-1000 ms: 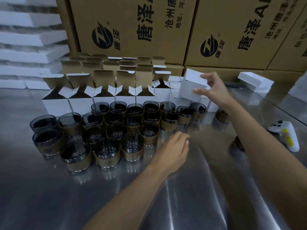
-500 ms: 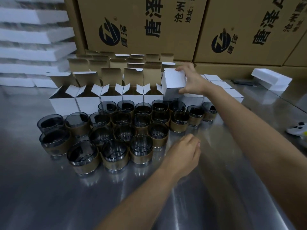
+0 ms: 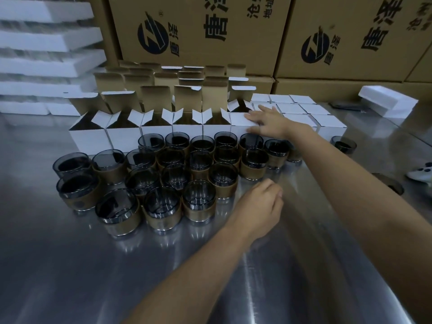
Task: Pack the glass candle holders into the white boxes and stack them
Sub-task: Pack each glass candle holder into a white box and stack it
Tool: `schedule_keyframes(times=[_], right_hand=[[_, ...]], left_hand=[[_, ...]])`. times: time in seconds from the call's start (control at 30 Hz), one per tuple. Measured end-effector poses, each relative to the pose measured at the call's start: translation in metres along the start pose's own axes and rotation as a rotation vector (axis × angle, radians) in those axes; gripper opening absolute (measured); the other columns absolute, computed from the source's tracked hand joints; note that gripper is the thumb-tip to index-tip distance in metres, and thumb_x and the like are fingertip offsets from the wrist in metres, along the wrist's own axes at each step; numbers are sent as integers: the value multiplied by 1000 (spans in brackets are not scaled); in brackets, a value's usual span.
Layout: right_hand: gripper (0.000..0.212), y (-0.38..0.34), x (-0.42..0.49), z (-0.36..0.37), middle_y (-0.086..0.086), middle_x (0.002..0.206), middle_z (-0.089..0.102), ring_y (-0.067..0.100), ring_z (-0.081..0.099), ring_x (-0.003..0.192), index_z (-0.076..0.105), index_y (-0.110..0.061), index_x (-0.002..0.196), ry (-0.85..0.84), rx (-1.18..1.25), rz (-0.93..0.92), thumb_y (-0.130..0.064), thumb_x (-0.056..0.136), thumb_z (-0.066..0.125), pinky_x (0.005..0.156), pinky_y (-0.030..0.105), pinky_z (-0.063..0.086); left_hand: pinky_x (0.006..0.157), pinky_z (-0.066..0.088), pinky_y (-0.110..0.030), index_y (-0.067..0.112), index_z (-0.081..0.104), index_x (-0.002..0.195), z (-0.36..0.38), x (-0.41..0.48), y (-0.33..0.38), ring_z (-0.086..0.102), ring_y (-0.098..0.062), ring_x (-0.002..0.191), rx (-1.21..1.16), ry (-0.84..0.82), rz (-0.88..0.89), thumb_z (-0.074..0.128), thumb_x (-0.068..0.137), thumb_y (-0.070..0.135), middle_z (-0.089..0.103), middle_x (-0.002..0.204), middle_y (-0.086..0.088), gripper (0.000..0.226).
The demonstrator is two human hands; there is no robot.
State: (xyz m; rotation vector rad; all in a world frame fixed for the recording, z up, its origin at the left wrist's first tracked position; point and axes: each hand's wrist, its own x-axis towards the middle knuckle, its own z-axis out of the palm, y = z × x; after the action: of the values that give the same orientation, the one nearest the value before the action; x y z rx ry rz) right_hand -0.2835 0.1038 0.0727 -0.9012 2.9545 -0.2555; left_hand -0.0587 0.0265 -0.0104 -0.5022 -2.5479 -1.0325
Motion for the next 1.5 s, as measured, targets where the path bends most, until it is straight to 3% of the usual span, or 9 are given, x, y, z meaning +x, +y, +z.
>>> schedule_keyframes(times=[0.17,0.23,0.37,0.57,0.7,0.8,1.1,1.33,1.5], right_hand=[[24,-14,8,-8,4,121,62,19,49,127,74,-8,95,410,589,88,-23,94,56,101,31,36],[20,-18,17,-11,7,132,53,18,47,127,73,-8,98,460,655,133,-16,95,55,99,27,36],[30,-21,40,-14,9,160,9,24,11,148,65,-13,117,391,650,209,-3,97,47,117,36,24],[44,-17,48,-9,13,148,35,25,34,137,52,2,129,387,705,219,14,90,36,107,23,28],[50,-13,49,-13,15,143,41,25,42,132,50,2,131,526,831,203,19,87,35,106,27,38],[53,-17,40,-31,13,140,46,20,46,125,55,1,129,650,977,146,21,84,36,95,16,45],[29,-68,-52,-94,-3,117,60,-2,57,99,68,-13,112,1130,1308,64,0,87,66,86,11,49],[30,-94,-142,-25,-8,112,63,11,61,111,70,-19,106,1011,1403,103,4,87,63,99,28,50],[35,-97,-167,32,-4,108,62,2,60,101,66,-18,109,867,1248,36,8,87,61,97,21,46]], left_hand=[[86,46,-46,-1,61,104,-1,0,1,55,-27,101,22,4,-33,42,99,11,56,108,-12,24],[83,47,-46,-1,61,101,0,0,2,54,-27,100,75,29,-26,42,98,12,56,106,-12,23],[81,48,-46,-1,61,98,2,0,-1,54,-28,98,102,58,-33,44,95,9,57,104,-13,20],[85,47,-47,-2,62,98,4,2,-4,54,-28,100,110,39,-34,43,96,9,57,105,-13,21],[86,47,-47,-1,62,99,4,1,-3,53,-27,103,161,29,-16,44,95,11,57,106,-12,22],[84,47,-47,-1,61,97,4,1,-3,53,-29,101,159,37,-13,44,94,10,57,104,-13,21],[68,51,-44,0,62,90,-9,2,5,56,-28,90,235,183,113,47,90,11,60,95,-12,18],[50,35,-38,4,55,62,-30,-24,20,45,-22,57,69,610,444,41,90,13,51,63,-6,33],[49,30,-36,12,40,63,-40,-28,24,36,-19,54,-205,731,212,42,92,16,37,64,4,29]])
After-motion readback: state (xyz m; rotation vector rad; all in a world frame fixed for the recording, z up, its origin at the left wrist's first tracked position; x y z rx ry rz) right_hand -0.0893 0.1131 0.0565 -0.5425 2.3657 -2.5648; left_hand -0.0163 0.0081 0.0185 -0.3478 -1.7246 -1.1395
